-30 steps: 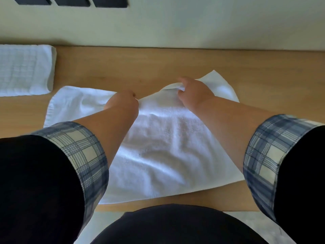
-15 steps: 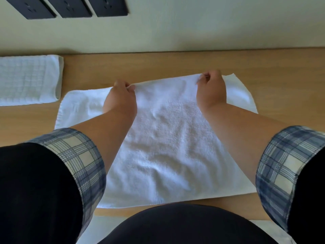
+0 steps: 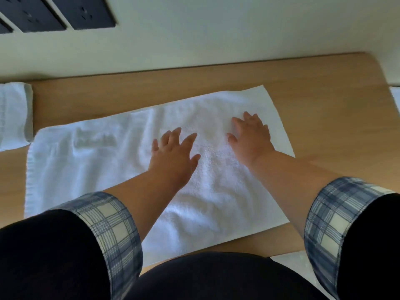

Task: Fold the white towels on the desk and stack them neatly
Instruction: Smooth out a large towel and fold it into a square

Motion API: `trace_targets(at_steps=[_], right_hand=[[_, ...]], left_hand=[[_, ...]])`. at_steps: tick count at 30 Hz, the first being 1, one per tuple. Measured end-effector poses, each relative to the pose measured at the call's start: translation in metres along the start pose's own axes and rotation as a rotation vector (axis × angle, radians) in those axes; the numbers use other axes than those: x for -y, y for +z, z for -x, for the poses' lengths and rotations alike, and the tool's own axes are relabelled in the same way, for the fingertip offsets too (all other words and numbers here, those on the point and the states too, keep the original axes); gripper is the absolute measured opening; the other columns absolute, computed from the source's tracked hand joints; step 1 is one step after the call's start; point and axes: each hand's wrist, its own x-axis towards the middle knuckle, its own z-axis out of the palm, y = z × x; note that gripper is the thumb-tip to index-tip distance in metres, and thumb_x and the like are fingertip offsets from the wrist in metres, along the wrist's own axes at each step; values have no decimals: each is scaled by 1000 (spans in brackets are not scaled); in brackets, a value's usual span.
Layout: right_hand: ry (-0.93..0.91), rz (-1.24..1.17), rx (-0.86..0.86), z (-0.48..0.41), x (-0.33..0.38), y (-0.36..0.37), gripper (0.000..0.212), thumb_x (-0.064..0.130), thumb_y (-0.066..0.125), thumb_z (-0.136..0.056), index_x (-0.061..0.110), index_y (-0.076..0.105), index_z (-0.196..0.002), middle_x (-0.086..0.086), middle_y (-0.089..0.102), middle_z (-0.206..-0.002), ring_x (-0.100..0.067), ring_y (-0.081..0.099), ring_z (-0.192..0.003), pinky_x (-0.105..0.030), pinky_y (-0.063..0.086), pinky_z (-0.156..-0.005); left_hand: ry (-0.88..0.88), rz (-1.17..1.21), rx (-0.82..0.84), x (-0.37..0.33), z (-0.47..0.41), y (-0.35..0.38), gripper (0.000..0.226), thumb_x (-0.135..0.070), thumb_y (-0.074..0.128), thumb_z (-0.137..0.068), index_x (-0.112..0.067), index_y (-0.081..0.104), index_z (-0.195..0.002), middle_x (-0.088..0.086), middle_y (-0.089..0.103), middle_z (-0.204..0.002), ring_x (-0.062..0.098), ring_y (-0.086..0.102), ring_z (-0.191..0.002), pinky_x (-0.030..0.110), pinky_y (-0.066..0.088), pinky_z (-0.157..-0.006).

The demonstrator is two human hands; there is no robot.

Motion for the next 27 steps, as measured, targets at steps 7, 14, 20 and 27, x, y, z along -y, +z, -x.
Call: trace_targets(at_steps=[7, 14, 20, 27], right_hand=[[27, 86, 122, 3, -62, -3, 79, 70, 27, -95, 40, -15, -154, 3, -28, -162, -24, -26, -149, -50, -11, -120], [60, 72, 73, -6, -131, -15, 80, 72, 26, -93, 40, -16, -154, 2, -29, -162, -24, -27, -148, -51, -14, -119], [-52, -54, 32, -14, -160, -33, 77, 65, 34, -97, 34, -2, -158, 0, -18, -165, -23, -22, -150, -48, -13, -120], [-82, -91, -69, 12, -186, -34, 54, 30, 32, -105, 21, 22, -157, -4, 2, -167, -21, -7, -153, -41, -3, -123]], left_hand=[[84, -84, 164, -61, -30, 26, 80, -77, 22, -89, -42, -14, -152, 6, -28, -160, 32, -25, -147, 66, -2, -115], [105, -151, 177, -123, -70, 25, 84, -77, 27, -88, -44, -19, -150, 3, -33, -159, 29, -28, -146, 64, -4, -115], [75, -183, 125, -159, -78, 18, 82, -68, 33, -94, -38, -16, -152, 6, -25, -161, 32, -18, -149, 62, -1, -115], [385, -170, 130, -214, -38, 29, 72, -62, 38, -95, -41, 2, -154, 4, -2, -165, 29, -1, -151, 48, 9, -119]])
